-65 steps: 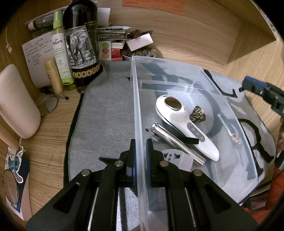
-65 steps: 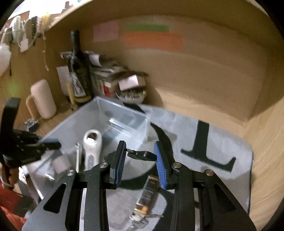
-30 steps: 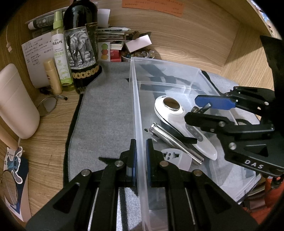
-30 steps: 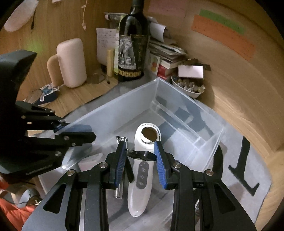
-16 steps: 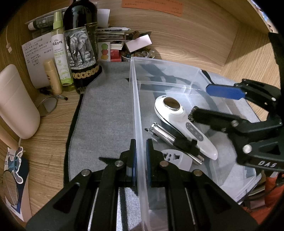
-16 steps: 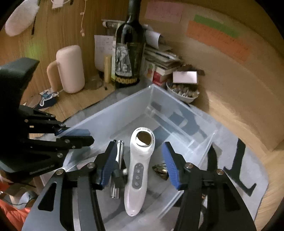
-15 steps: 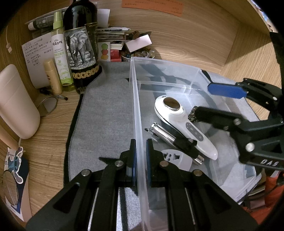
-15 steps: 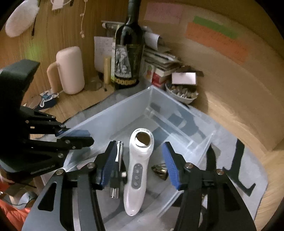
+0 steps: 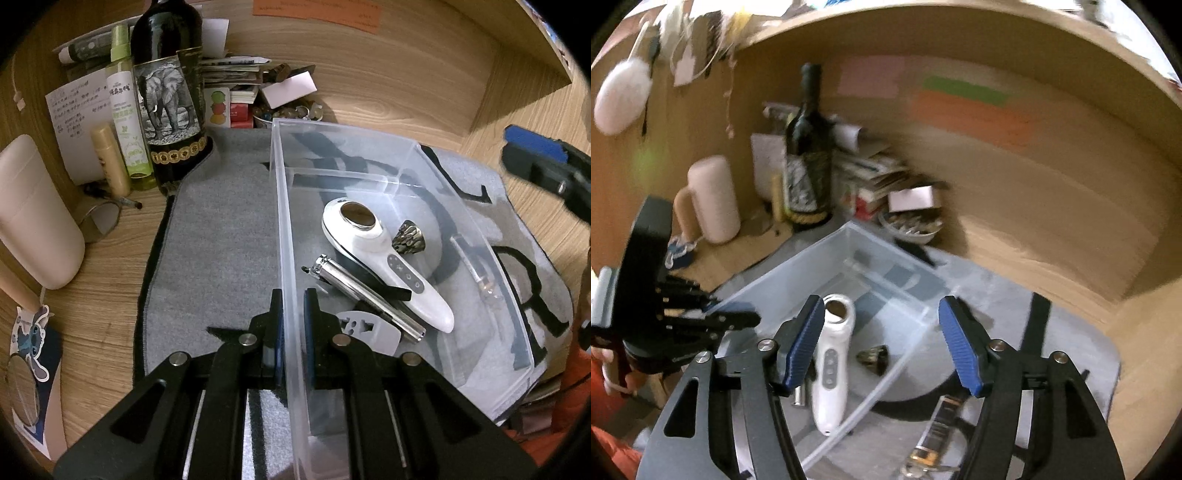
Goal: Organize rigid objects
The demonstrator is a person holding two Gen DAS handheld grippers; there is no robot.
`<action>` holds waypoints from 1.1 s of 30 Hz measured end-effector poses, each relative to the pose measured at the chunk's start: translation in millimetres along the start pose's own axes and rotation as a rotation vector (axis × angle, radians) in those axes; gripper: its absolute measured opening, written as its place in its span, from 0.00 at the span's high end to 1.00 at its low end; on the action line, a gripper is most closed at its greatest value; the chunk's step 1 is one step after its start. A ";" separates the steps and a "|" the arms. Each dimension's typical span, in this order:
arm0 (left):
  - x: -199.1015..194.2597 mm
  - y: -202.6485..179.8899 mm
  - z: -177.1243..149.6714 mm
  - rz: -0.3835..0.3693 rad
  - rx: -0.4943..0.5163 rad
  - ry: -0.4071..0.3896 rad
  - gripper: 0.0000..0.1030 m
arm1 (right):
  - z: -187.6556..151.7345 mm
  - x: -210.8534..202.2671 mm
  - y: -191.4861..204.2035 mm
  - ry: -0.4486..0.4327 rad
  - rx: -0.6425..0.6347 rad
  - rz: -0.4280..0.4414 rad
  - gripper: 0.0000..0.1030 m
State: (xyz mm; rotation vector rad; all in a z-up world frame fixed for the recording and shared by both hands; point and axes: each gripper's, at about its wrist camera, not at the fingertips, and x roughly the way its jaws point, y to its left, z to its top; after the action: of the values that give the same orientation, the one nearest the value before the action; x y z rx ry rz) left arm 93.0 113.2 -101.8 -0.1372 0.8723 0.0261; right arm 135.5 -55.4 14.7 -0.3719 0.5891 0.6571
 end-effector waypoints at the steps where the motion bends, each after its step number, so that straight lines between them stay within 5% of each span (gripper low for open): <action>1: -0.1 0.0 0.1 0.000 0.000 0.000 0.91 | 0.3 -3.1 -3.6 -0.007 0.010 -0.008 0.41; 12: -0.8 0.0 -0.1 0.003 0.002 0.000 0.91 | -19.5 -17.9 -44.4 0.010 0.101 -0.101 0.40; 33: -0.9 -0.1 0.1 -0.003 -0.002 -0.001 0.91 | -106.3 55.9 -69.8 0.358 0.202 -0.068 0.43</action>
State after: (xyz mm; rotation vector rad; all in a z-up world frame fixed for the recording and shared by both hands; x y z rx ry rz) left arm 92.5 113.2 -101.1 -0.1398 0.8709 0.0243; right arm 176.0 -133.9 -92.5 -0.3207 0.9720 0.4626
